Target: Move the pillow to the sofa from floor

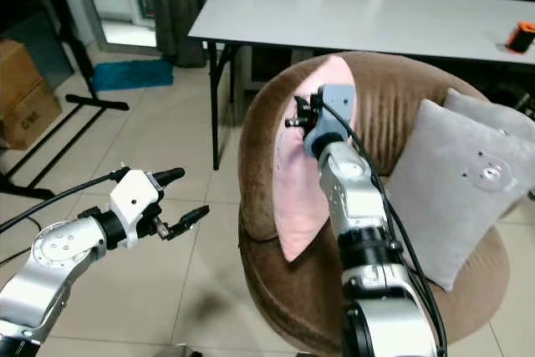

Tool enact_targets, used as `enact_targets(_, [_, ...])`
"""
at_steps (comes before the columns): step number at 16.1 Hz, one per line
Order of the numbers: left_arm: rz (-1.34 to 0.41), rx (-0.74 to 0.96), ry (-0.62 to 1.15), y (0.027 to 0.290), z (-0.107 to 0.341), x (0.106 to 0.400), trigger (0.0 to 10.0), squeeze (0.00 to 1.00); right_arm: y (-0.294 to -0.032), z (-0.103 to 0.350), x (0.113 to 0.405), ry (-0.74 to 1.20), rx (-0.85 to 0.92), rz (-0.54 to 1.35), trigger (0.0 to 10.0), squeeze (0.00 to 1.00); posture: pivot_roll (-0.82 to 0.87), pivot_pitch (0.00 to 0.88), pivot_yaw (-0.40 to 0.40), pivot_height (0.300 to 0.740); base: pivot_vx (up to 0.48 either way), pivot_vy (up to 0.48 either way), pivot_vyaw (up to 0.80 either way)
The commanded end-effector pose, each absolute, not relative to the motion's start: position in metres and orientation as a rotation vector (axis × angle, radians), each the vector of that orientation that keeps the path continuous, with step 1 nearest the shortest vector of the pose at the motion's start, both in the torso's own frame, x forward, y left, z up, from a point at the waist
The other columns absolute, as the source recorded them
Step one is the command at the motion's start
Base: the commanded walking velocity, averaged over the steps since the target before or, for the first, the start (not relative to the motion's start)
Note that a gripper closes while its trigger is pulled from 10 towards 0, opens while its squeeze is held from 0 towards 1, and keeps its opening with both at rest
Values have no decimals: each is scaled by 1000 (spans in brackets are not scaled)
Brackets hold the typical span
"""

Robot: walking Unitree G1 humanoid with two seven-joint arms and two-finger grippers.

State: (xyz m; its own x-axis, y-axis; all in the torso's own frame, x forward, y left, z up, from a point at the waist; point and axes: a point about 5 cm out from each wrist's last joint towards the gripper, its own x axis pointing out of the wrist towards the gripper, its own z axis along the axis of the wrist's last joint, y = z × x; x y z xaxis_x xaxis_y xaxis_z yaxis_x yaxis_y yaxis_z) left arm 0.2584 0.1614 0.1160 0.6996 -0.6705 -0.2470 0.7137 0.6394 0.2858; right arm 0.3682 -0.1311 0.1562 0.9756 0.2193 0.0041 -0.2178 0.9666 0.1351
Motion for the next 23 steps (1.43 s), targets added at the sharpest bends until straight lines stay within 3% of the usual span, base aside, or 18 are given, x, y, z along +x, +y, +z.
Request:
enact_targets(1, [-807,384,110,159,120,259,10000,251,-137,164,373,-30,128,212,10000,0,-26,0,-14,740,0,0,0])
enact_targets(11, [-872,407,138,159,120,250,10000,251,-148,152,394,28,79,163,10000,0,-3,0,4,740,0,0,0])
enact_targets(14, [-874,414,140,159,121,241,10000,251,-160,140,391,81,52,102,10000,0,19,59,1,740,0,0,0])
enact_targets(18, [-893,426,157,159,126,229,10000,251,-188,91,371,303,55,-48,10000,0,88,162,-10,740,0,0,0])
enact_targets(22, [-906,423,174,159,128,219,10000,247,-205,72,357,388,25,-126,10000,0,97,195,-2,740,0,0,0])
enact_targets(23, [-906,422,178,159,127,218,10000,247,-209,73,357,384,25,-140,10000,667,93,195,-2,740,0,0,0])
